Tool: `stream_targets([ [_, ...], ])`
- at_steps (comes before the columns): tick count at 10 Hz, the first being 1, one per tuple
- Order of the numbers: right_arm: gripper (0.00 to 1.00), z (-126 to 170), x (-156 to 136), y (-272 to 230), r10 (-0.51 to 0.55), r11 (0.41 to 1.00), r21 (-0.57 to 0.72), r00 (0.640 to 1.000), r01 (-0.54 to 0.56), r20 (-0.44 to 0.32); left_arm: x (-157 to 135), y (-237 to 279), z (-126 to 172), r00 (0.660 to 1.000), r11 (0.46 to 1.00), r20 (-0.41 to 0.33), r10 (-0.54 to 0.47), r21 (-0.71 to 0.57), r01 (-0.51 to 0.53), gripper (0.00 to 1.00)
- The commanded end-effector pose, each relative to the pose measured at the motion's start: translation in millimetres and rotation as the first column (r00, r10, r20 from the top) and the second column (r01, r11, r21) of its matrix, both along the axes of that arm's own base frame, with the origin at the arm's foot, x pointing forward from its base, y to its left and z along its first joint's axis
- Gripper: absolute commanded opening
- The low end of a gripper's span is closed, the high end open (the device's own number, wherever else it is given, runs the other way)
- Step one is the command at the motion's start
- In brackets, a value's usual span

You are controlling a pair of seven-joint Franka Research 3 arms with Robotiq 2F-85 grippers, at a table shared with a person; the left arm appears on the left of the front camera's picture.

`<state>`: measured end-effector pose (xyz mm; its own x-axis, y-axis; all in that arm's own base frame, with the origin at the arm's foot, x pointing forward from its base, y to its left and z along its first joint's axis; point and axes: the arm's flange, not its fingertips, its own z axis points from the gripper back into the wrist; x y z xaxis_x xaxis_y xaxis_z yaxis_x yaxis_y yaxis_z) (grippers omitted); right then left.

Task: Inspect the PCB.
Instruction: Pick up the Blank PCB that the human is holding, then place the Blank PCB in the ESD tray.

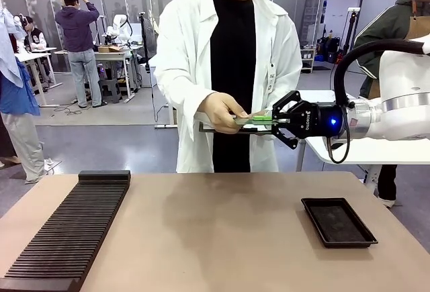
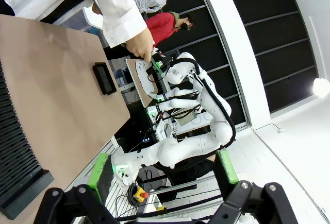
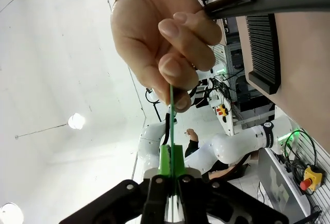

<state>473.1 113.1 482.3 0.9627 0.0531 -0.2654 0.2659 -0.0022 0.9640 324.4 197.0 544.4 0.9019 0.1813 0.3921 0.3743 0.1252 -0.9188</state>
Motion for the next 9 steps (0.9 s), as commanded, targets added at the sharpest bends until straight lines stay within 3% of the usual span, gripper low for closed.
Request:
stream_targets([
  [1, 0.00, 1.6, 0.3, 0.6, 0.001, 1.000, 0.000, 1.000, -0.001, 0.008, -1.1, 1.4, 0.4, 1.000, 1.000, 0.015, -0.015, -0.007, 0.015, 1.00],
  [9, 0.00, 1.6, 0.3, 0.6, 0.001, 1.000, 0.000, 1.000, -0.001, 0.008, -1.1, 1.4, 0.4, 1.000, 1.000, 0.015, -0.015, -0.007, 0.015, 1.00],
])
